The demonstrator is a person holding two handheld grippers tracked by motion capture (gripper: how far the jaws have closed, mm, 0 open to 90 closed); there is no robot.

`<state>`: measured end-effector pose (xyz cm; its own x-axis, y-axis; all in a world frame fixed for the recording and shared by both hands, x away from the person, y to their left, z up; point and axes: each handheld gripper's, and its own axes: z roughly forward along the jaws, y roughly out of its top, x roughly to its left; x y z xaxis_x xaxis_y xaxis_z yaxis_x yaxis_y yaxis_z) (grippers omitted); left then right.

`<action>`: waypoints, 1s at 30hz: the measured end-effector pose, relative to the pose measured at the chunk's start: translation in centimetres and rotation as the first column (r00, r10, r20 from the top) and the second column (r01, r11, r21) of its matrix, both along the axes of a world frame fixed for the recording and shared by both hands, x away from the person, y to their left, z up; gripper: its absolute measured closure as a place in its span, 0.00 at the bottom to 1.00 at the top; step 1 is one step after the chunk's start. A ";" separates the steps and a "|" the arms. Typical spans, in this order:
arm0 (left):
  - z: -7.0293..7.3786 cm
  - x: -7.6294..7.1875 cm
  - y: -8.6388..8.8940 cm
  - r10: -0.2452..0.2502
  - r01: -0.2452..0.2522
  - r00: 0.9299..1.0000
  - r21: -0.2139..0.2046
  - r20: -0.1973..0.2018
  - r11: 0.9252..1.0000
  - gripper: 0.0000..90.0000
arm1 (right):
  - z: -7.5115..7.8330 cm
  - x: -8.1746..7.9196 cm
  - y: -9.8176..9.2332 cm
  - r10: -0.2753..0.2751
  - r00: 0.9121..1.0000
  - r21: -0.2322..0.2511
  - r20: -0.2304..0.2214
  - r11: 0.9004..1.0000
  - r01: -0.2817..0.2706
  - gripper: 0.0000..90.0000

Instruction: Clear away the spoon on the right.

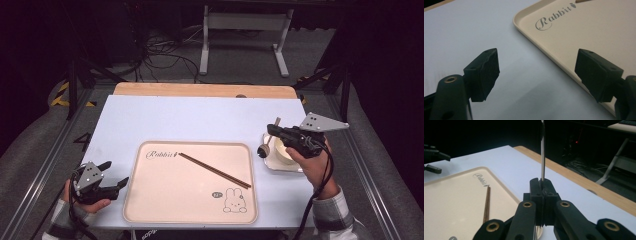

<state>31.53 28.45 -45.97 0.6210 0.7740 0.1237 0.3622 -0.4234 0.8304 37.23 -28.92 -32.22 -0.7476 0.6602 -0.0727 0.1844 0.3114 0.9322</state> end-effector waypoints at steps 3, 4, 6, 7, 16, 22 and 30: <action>0.0 0.0 0.0 -0.001 0.001 1.000 -0.001 -0.002 1.000 0.23 | -0.8 0.3 1.1 0.035 0.999 -0.014 -0.027 0.999 -0.035 0.99; 0.0 0.0 0.0 -0.001 0.001 1.000 0.000 0.000 1.000 0.23 | -1.0 0.4 1.5 0.040 0.999 -0.025 -0.036 0.999 -0.041 0.99; 0.0 0.0 0.0 -0.001 0.001 1.000 0.000 -0.002 1.000 0.23 | -1.3 0.5 1.8 0.050 0.998 -0.032 -0.045 0.998 -0.051 0.99; 0.0 0.0 0.0 -0.001 0.001 1.000 -0.001 -0.002 1.000 0.23 | -1.6 0.6 2.2 0.062 0.997 -0.040 -0.053 0.997 -0.064 0.99; 0.0 0.0 0.0 -0.003 0.003 1.000 0.000 -0.003 1.000 0.23 | -3.5 1.3 4.5 0.128 0.985 -0.100 -0.115 0.985 -0.140 0.99; 0.0 0.0 0.0 -0.003 0.003 1.000 0.004 -0.005 1.000 0.23 | -4.3 1.5 5.3 0.168 0.975 -0.108 -0.145 0.977 -0.184 0.99; 0.0 0.0 0.0 -0.002 0.002 1.000 0.003 -0.005 1.000 0.23 | -4.9 2.3 6.6 0.205 0.964 -0.099 -0.172 0.970 -0.224 0.99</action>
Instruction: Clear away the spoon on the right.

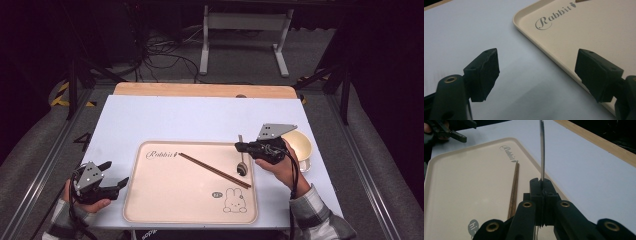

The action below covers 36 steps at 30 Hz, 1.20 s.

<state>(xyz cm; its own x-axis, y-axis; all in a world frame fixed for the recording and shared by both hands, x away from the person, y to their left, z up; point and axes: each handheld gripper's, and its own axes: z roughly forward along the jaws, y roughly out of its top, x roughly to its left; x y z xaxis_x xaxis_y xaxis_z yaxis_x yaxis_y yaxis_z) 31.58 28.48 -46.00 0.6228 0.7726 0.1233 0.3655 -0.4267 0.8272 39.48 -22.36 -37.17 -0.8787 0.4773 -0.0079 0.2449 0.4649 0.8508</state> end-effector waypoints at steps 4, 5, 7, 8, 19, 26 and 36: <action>-0.1 0.0 -0.1 -0.005 0.005 1.000 -0.001 -0.004 1.000 0.23 | -0.5 0.7 0.9 0.017 1.000 0.007 -0.025 1.000 -0.017 0.99; -0.1 0.0 -0.1 -0.004 0.004 1.000 0.001 -0.004 1.000 0.23 | -0.7 0.9 1.3 0.019 0.999 0.004 -0.036 1.000 -0.019 0.99; -0.1 0.0 -0.1 -0.003 0.003 1.000 0.002 -0.004 1.000 0.23 | -1.3 1.4 2.0 0.022 0.998 -0.007 -0.054 1.000 -0.022 0.98; -0.1 0.0 -0.1 -0.003 0.003 1.000 0.000 -0.004 1.000 0.23 | -1.6 1.6 2.4 0.025 0.998 -0.022 -0.062 0.999 -0.027 0.97; -0.2 0.1 -0.1 -0.006 0.007 1.000 0.002 -0.011 1.000 0.23 | -4.2 3.4 4.9 0.024 0.992 -0.139 -0.125 0.989 -0.042 0.94; -0.3 0.2 -0.1 -0.009 0.009 1.000 -0.001 -0.013 1.000 0.23 | -5.3 3.7 6.4 0.041 0.989 -0.202 -0.145 0.977 -0.070 0.90; -0.1 0.1 -0.2 -0.008 0.008 1.000 -0.001 -0.006 1.000 0.23 | -5.8 3.9 7.9 0.028 0.990 -0.252 -0.138 0.966 -0.063 0.92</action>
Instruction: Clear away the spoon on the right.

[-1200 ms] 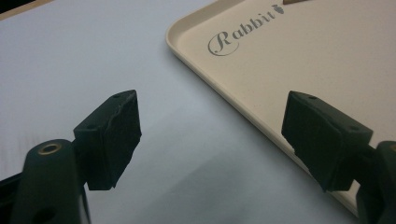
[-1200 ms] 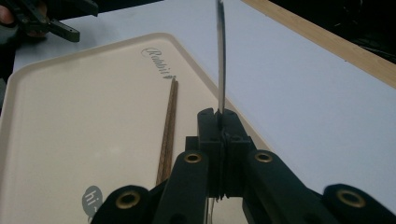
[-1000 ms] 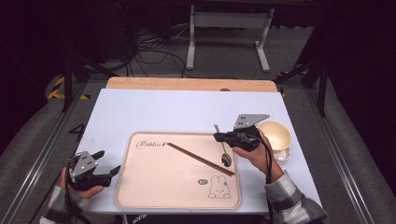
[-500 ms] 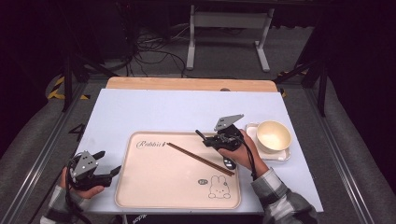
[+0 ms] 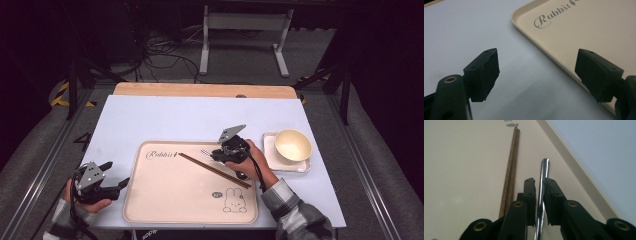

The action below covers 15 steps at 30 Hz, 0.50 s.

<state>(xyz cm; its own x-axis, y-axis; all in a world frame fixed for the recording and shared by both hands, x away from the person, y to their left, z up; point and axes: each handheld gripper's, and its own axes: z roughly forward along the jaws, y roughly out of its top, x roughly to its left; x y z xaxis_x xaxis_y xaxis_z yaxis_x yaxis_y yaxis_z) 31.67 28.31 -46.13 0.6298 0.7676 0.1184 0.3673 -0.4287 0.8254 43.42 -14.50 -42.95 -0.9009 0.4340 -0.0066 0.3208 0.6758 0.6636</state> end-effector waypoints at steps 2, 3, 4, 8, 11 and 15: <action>0.0 0.0 0.0 0.001 -0.001 1.000 0.000 0.002 1.000 0.23 | 0.2 0.0 0.2 0.004 1.000 0.002 0.007 1.000 -0.004 0.95; 0.0 0.0 0.0 0.000 0.000 1.000 0.001 -0.001 1.000 0.23 | 0.4 0.0 0.7 0.014 1.000 0.008 0.009 1.000 -0.015 0.97; 0.0 0.0 0.0 0.000 0.000 1.000 0.004 -0.002 1.000 0.23 | 0.4 0.0 1.2 0.021 1.000 0.008 0.006 1.000 -0.021 0.98; 0.0 0.1 -0.1 -0.007 0.007 1.000 0.007 -0.001 1.000 0.23 | 0.5 0.2 3.9 0.069 0.998 -0.023 0.003 0.997 -0.069 0.99; 0.0 0.0 0.0 -0.006 0.006 1.000 -0.003 -0.002 1.000 0.23 | 0.2 0.1 6.5 0.121 0.993 -0.058 -0.008 0.991 -0.121 0.98; 0.0 -0.1 0.1 -0.008 0.008 1.000 -0.003 0.002 1.000 0.23 | -0.5 0.1 9.0 0.159 0.987 -0.111 -0.012 0.981 -0.160 0.96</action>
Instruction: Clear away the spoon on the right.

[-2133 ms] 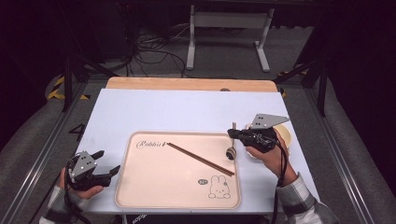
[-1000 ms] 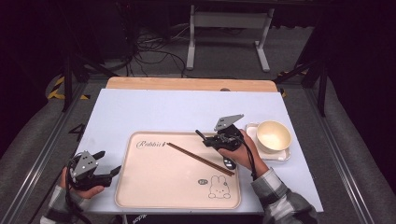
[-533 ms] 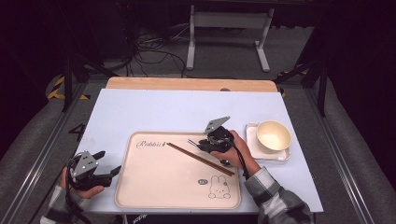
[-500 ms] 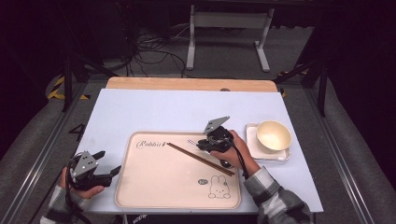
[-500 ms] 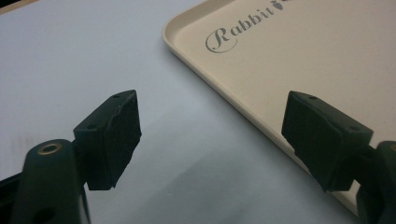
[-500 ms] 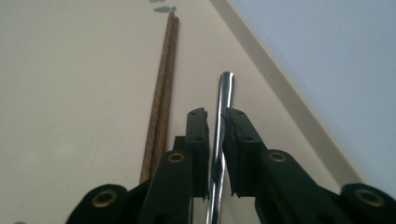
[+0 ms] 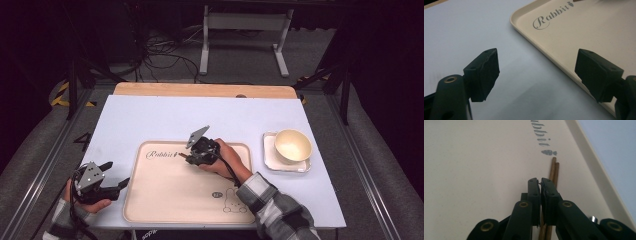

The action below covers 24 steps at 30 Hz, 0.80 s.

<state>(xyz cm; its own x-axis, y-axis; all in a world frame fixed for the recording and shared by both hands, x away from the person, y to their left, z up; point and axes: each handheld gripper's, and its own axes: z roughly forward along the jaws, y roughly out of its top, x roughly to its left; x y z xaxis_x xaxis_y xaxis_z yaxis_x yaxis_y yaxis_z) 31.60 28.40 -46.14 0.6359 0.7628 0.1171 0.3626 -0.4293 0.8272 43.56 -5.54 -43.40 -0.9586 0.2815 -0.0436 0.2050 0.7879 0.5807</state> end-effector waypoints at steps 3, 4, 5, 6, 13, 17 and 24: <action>0.0 0.0 0.1 -0.001 0.001 1.000 -0.004 0.001 1.000 0.23 | -0.4 0.2 1.1 0.010 1.000 -0.025 -0.004 1.000 -0.010 0.96; 0.0 0.0 0.1 -0.001 0.001 1.000 -0.004 0.001 1.000 0.23 | -0.4 0.3 1.4 0.005 1.000 -0.028 0.001 1.000 -0.005 0.97; 0.1 0.0 0.1 -0.001 0.001 1.000 -0.005 0.001 1.000 0.23 | -0.4 0.4 1.6 0.006 1.000 -0.038 0.009 0.999 -0.005 0.97; 0.1 0.0 0.1 -0.003 0.003 1.000 -0.007 0.002 1.000 0.23 | -0.4 0.5 1.7 0.000 1.000 -0.040 0.007 0.999 0.000 0.97; 0.0 -0.1 0.1 -0.006 0.007 1.000 -0.006 0.004 1.000 0.23 | -0.3 1.9 0.5 -0.070 0.998 -0.047 0.003 0.996 0.070 0.98; 0.0 0.0 0.1 -0.007 0.007 1.000 -0.007 0.003 1.000 0.23 | -0.2 2.7 -0.9 -0.118 0.993 -0.044 -0.012 0.992 0.118 0.99; 0.0 0.0 -0.1 -0.009 0.009 1.000 0.002 -0.001 1.000 0.23 | -0.2 2.7 -2.8 -0.147 0.989 -0.030 -0.033 0.989 0.146 1.00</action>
<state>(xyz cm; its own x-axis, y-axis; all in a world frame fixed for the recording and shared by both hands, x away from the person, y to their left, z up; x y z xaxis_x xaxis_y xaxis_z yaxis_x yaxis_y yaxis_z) 31.57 28.31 -46.13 0.6428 0.7569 0.1180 0.3598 -0.4342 0.8258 46.31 -8.37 -43.59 -0.9082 0.4180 -0.0201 0.3392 0.7633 0.5498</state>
